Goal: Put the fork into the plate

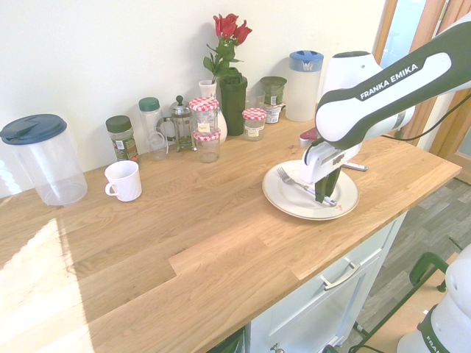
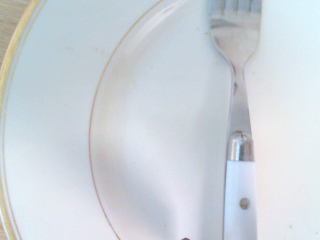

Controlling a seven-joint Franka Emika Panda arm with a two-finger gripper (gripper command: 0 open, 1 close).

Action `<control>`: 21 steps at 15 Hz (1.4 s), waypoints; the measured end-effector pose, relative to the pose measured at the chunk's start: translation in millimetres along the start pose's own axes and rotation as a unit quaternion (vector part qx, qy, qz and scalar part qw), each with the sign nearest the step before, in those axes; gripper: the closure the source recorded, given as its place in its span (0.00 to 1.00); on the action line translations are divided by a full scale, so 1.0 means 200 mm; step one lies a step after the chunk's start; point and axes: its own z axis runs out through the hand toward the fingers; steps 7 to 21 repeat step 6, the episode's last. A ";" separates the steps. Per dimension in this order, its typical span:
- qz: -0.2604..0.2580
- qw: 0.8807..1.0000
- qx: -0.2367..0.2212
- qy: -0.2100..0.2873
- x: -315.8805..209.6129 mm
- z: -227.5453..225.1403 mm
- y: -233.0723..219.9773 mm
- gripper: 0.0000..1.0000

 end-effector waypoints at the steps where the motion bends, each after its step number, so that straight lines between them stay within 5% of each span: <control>1: 0.001 1.000 0.000 0.000 0.00 0.00 0.00 0.00; 21: 0.009 0.999 0.018 0.026 0.09 -0.14 -0.04 0.00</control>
